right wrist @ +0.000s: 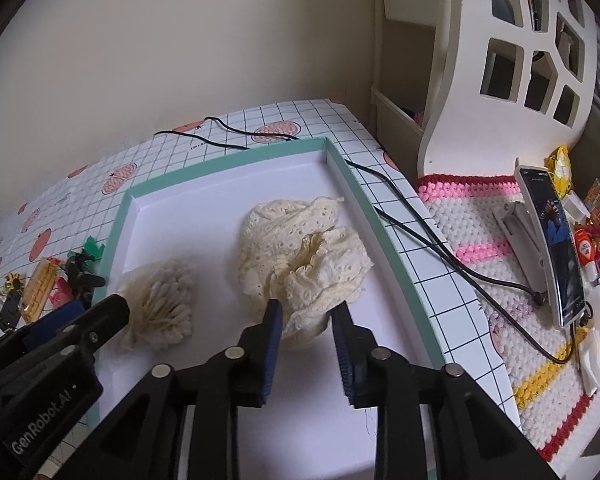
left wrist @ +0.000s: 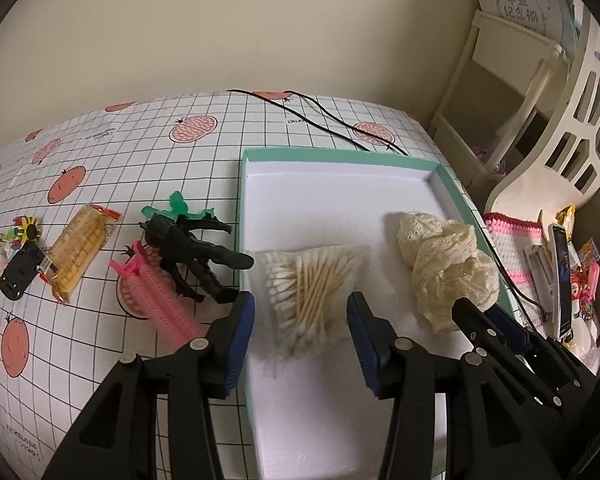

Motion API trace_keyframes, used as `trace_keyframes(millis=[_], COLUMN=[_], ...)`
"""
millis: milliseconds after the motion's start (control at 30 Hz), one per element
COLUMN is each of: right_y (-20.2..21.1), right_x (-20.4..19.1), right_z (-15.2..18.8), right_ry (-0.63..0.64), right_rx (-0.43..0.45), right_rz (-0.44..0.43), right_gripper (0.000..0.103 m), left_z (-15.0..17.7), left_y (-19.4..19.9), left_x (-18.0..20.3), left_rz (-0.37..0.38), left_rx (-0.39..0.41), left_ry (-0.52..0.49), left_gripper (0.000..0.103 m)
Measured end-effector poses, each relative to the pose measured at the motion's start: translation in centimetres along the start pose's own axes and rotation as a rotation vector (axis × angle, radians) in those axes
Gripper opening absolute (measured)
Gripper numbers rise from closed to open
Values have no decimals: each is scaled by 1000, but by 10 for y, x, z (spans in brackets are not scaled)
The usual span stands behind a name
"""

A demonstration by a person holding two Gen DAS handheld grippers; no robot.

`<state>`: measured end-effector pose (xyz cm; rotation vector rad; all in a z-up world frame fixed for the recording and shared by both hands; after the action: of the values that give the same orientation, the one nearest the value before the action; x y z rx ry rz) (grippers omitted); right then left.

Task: Organize objects
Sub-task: 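Open both tools to drop the swab bag and lace cloth into the tray, then withdraw both tools from the tray back toward the remaining table items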

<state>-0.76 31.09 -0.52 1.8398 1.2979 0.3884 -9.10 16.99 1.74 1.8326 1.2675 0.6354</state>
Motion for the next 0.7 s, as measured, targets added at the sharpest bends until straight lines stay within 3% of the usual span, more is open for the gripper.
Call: trace_keyframes(millis=[67, 267, 500, 600, 700], right_y=[4, 14, 19, 20, 21], right_x=[-2, -9, -17, -18, -18], right_z=[-1, -2, 0, 0, 0], right_ry=[3, 12, 26, 25, 28], right_rx=[6, 17, 13, 13, 14], right_rz=[-1, -10, -5, -2, 1], right_gripper=[42, 56, 67, 72, 80], left_z=[0, 2, 2, 1, -1], left_y=[2, 9, 16, 18, 21], left_x=[-4, -18, -33, -41, -47], left_rz=[10, 13, 2, 9, 5], left_rx=[-6, -20, -12, -8, 5], left_ry=[7, 36, 62, 84, 87], left_gripper=[49, 49, 50, 76, 76])
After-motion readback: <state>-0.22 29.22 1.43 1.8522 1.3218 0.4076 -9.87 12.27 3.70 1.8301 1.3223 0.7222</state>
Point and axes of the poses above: each gripper's, at about its wrist camera, not at the fingertips, and y roughly against the way its jaws point, x to its right, z to its underside, the point moved 5 cm from there along -y, roughly the way its jaws point, and after that the axes turned 13 degrees about -z, right-handed, at the moved point
